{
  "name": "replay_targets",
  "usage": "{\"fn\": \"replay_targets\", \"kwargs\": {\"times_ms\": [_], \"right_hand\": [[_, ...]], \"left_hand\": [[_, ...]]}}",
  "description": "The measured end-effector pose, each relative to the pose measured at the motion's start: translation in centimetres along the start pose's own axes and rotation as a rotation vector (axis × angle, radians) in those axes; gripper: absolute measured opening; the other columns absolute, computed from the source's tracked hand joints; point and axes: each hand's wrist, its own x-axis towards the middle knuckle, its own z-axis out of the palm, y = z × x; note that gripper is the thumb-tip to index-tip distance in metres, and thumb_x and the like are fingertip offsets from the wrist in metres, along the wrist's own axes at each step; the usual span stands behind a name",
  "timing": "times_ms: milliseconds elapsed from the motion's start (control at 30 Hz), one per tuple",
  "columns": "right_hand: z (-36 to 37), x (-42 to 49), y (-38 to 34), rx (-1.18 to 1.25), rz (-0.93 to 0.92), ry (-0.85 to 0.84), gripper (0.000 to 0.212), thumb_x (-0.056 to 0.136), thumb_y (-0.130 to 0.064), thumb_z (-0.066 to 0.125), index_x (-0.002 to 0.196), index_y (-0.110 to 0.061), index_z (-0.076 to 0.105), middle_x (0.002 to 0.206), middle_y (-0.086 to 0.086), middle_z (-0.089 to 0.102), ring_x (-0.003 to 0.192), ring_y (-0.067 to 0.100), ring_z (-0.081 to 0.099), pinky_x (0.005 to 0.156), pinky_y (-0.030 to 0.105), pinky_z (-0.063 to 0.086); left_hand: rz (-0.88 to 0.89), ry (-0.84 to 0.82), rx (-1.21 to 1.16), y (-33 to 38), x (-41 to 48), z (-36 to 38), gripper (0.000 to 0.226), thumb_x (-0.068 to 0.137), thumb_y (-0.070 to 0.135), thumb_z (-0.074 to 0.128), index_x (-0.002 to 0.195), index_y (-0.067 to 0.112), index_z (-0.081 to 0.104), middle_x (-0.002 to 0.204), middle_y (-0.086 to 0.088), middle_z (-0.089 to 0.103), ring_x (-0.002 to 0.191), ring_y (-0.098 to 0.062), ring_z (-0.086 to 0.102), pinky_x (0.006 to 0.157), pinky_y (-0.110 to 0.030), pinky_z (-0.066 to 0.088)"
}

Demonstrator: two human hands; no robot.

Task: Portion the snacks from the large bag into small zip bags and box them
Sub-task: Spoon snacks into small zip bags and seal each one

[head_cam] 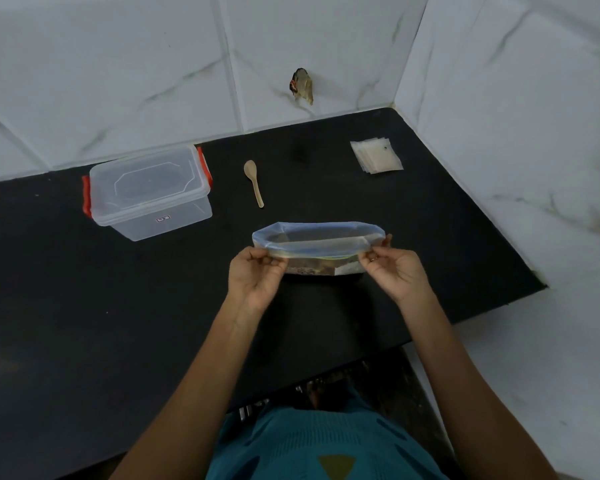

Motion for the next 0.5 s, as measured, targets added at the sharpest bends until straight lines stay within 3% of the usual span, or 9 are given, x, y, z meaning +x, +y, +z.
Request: {"fn": "replay_targets", "kwargs": {"times_ms": [133, 233, 267, 367, 433, 500], "right_hand": [[-0.5, -0.2, 0.1, -0.155, -0.011, -0.028, 0.036, 0.061, 0.007, 0.053, 0.089, -0.017, 0.053, 0.1, 0.008, 0.06, 0.101, 0.02, 0.057, 0.088, 0.039, 0.043], [-0.7, -0.4, 0.1, -0.155, -0.047, -0.116, 0.054, 0.042, 0.014, 0.076, 0.086, -0.012, 0.057, 0.09, 0.01, 0.067, 0.085, 0.021, 0.068, 0.077, 0.035, 0.057], [-0.6, -0.3, 0.1, -0.16, -0.059, -0.132, 0.051, 0.045, 0.016, 0.076, 0.084, -0.01, 0.057, 0.084, 0.009, 0.068, 0.076, 0.019, 0.069, 0.071, 0.03, 0.059], [-0.2, -0.4, 0.3, -0.205, -0.098, -0.08, 0.02, 0.082, 0.013, 0.048, 0.09, -0.004, 0.056, 0.081, 0.007, 0.064, 0.067, 0.012, 0.068, 0.061, 0.02, 0.056], [-0.3, -0.5, 0.4, -0.241, -0.076, -0.033, 0.014, 0.087, 0.008, 0.047, 0.089, 0.0, 0.058, 0.087, 0.01, 0.062, 0.074, 0.013, 0.068, 0.061, 0.018, 0.056], [-0.5, -0.9, 0.6, -0.308, -0.02, 0.011, 0.009, 0.087, 0.002, 0.052, 0.093, 0.001, 0.059, 0.095, 0.014, 0.062, 0.092, 0.016, 0.063, 0.069, 0.022, 0.058]], "left_hand": [[0.015, -0.037, 0.145, 0.1, -0.2, -0.4, 0.023, 0.087, 0.0, 0.042, 0.106, 0.004, 0.054, 0.103, -0.015, 0.057, 0.097, -0.022, 0.058, 0.091, -0.04, 0.048], [0.001, -0.051, 0.267, -0.1, -0.6, -0.7, 0.024, 0.091, 0.001, 0.043, 0.108, 0.012, 0.056, 0.105, -0.013, 0.06, 0.105, -0.023, 0.058, 0.092, -0.043, 0.048], [0.001, -0.046, 0.265, -0.2, -0.6, -0.8, 0.024, 0.091, 0.0, 0.043, 0.106, 0.013, 0.057, 0.106, -0.014, 0.06, 0.107, -0.024, 0.057, 0.091, -0.043, 0.049], [-0.012, -0.006, 0.188, -0.5, -0.2, -1.0, 0.02, 0.092, -0.002, 0.045, 0.103, 0.007, 0.058, 0.102, -0.015, 0.062, 0.097, -0.023, 0.062, 0.076, -0.036, 0.056], [-0.015, 0.029, 0.131, -0.7, 0.0, -0.9, 0.013, 0.092, -0.001, 0.048, 0.1, 0.0, 0.058, 0.097, -0.016, 0.062, 0.088, -0.021, 0.063, 0.07, -0.031, 0.057], [-0.015, 0.052, 0.163, -0.9, 0.0, -0.9, 0.01, 0.092, 0.002, 0.05, 0.096, -0.001, 0.058, 0.095, -0.016, 0.06, 0.089, -0.019, 0.061, 0.076, -0.029, 0.056]]}}
